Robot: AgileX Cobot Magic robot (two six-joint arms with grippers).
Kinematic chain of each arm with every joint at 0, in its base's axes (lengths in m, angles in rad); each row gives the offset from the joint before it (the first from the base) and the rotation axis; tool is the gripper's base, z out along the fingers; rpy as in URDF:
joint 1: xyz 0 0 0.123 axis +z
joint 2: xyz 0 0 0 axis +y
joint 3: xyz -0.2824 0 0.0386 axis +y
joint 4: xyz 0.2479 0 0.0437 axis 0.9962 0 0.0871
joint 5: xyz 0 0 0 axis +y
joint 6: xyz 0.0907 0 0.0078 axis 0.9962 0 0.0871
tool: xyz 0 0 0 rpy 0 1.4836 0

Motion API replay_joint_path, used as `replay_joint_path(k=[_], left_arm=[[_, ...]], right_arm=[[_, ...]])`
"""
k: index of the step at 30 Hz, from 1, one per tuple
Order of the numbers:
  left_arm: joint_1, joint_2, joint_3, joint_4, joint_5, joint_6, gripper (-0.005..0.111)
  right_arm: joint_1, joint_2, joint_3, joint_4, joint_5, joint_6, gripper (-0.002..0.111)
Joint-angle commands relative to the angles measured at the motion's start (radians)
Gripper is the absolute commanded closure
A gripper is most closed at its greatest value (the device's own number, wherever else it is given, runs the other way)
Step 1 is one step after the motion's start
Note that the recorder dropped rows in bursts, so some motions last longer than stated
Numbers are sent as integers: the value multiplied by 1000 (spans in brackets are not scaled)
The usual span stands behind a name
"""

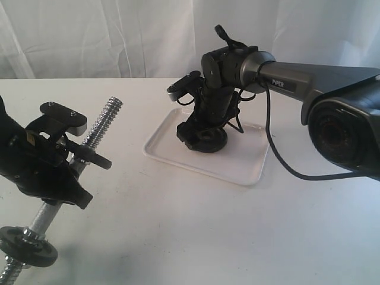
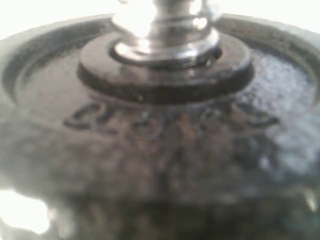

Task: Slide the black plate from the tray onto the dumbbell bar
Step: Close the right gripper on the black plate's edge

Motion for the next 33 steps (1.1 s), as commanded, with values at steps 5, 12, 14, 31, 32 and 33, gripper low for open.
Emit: replay_joint_path(k=[5,12,14,31,32,33], left_arm=[[1,-52,-25,-18,-87,-6,107],[1,-52,-25,-18,-87,-6,107],[1,-52,-25,-18,-87,-6,107],[1,-52,-25,-18,-99,-4,107],[1,-52,-25,-18,-100,-4,107],[1,-52,-25,-18,-100,-4,107]], right_arm=[[-3,46,9,-39,72,2,19],[-2,43,9,-36,104,4,19],[-2,43,9,-34,140,-1,20],[-2,43,9,-34,175,-62,3],[-2,43,9,-34,168,-62,3],[-2,43,9,-34,161,-62,3]])
